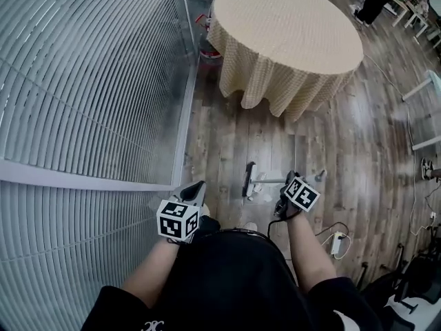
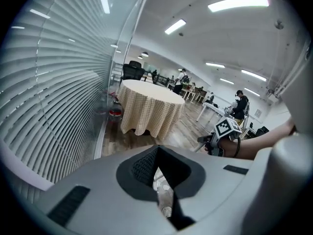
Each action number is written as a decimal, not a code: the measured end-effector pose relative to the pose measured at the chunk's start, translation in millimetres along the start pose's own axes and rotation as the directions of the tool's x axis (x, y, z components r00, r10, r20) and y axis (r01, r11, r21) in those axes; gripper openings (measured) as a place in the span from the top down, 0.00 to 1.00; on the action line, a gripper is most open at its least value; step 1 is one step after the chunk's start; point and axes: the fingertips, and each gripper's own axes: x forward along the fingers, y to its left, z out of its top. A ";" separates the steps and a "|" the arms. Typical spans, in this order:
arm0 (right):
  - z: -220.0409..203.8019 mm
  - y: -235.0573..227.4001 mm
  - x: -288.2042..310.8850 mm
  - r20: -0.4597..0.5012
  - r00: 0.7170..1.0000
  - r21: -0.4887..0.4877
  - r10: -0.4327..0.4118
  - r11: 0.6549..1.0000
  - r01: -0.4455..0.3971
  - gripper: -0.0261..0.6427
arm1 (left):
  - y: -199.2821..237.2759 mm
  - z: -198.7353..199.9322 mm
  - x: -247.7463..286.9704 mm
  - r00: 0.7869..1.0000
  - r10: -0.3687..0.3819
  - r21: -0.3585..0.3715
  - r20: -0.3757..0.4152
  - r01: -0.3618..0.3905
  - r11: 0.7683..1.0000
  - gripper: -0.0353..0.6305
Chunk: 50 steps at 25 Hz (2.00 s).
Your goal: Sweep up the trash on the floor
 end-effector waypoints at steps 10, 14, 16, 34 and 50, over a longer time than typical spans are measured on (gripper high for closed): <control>19.1 -41.9 -56.1 0.050 0.992 -0.030 0.112 0.993 -0.111 0.84 | -82.2 0.6 12.9 0.999 -0.038 0.045 0.036 0.036 0.998 0.95; 33.4 -46.9 -91.9 0.095 0.977 -0.091 0.189 0.979 -0.181 0.84 | -117.5 4.0 20.2 0.998 -0.037 0.075 0.052 0.033 0.997 0.95; 45.3 -47.5 -109.9 0.132 0.966 -0.130 0.224 0.970 -0.207 0.84 | -136.2 7.3 24.7 0.998 -0.039 0.090 0.058 0.033 0.995 0.95; 141.7 -18.0 -293.5 0.461 0.762 -0.474 0.454 0.852 -0.220 0.87 | -315.1 91.9 19.2 0.919 -0.326 0.314 0.222 0.249 0.916 0.95; 146.0 -32.5 -315.3 0.492 0.789 -0.465 0.368 0.877 -0.119 0.87 | -362.8 108.5 4.4 0.886 -0.382 0.403 0.262 0.259 0.878 0.95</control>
